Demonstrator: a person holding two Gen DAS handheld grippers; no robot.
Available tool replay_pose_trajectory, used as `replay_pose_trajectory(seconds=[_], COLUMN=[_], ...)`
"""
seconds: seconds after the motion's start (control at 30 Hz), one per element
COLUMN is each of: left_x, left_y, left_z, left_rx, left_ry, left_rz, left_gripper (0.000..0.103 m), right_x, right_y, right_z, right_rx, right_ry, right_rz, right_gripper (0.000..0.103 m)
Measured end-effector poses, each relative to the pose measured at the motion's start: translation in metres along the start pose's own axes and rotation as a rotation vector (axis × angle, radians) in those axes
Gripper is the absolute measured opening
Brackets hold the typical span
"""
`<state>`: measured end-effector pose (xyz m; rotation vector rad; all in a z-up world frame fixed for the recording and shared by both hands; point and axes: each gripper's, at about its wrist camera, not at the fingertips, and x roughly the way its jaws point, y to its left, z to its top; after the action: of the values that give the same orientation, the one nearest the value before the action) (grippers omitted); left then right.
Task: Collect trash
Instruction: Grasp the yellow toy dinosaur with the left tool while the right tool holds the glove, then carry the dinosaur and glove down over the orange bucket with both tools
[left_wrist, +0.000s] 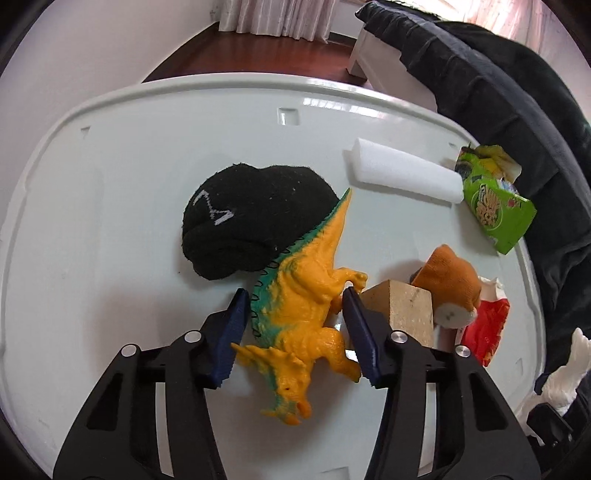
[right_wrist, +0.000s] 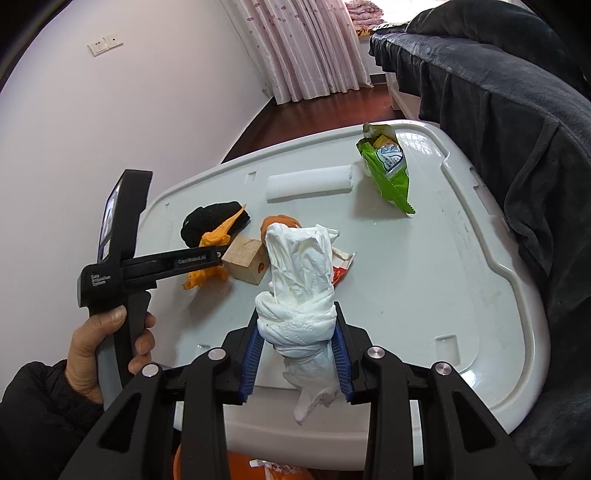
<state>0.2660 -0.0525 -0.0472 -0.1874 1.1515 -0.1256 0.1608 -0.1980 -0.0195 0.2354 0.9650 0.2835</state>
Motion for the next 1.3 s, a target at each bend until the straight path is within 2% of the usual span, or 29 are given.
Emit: replay_pose_trajectory(seconds=[0.03,0.17,0.23,0.33,0.53,0.63,0.67,0.73,0.87,1.07,1.3], left_x=[-0.001,-0.005,-0.011,-0.025,-0.064,-0.088,-0.1,-0.113,-0.132,-0.157,-0.179], left_y=[0.003,0.012,0.013,0.004,-0.001,-0.006,-0.006,-0.004,-0.001,-0.009,-0.005], left_z=[0.0,-0.006,-0.013,-0.029,-0.061,-0.071,-0.073,-0.073,-0.078,-0.104,-0.148], left_rx=[-0.001,0.002,0.017,0.093,0.113,0.127,0.125,0.112,0.082,0.104,0.14], left_ry=[-0.012,-0.05,-0.07,-0.1,-0.147,-0.193,-0.22,-0.249,-0.258,-0.263,-0.263], left_rz=[-0.014,-0.042,-0.032,0.005,-0.015,-0.048,-0.097,-0.146,-0.16,-0.078,0.021], left_gripper=[0.045,0.045,0.045,0.044,0.044,0.044,0.044,0.044,0.044,0.044,0.044], right_x=[0.0,0.002,0.002,0.002,0.002,0.0,-0.001,-0.002,-0.005,-0.019,-0.046], right_y=[0.0,-0.001,-0.001,0.0,0.006,0.009,0.01,0.009,0.006,0.014,0.044], right_z=[0.0,0.0,0.0,0.0,-0.004,-0.005,-0.006,-0.007,-0.008,-0.023,-0.075], right_rx=[0.001,0.006,0.006,0.003,-0.03,-0.046,-0.05,-0.054,-0.048,-0.063,-0.11], right_ry=[0.002,0.006,0.006,0.005,0.001,-0.015,-0.019,-0.024,-0.034,-0.053,-0.046], right_rz=[-0.002,-0.005,-0.003,-0.003,-0.015,-0.024,-0.028,-0.034,-0.041,-0.008,0.026], right_gripper=[0.035,0.035,0.035,0.035,0.035,0.035,0.035,0.035,0.035,0.034,0.035])
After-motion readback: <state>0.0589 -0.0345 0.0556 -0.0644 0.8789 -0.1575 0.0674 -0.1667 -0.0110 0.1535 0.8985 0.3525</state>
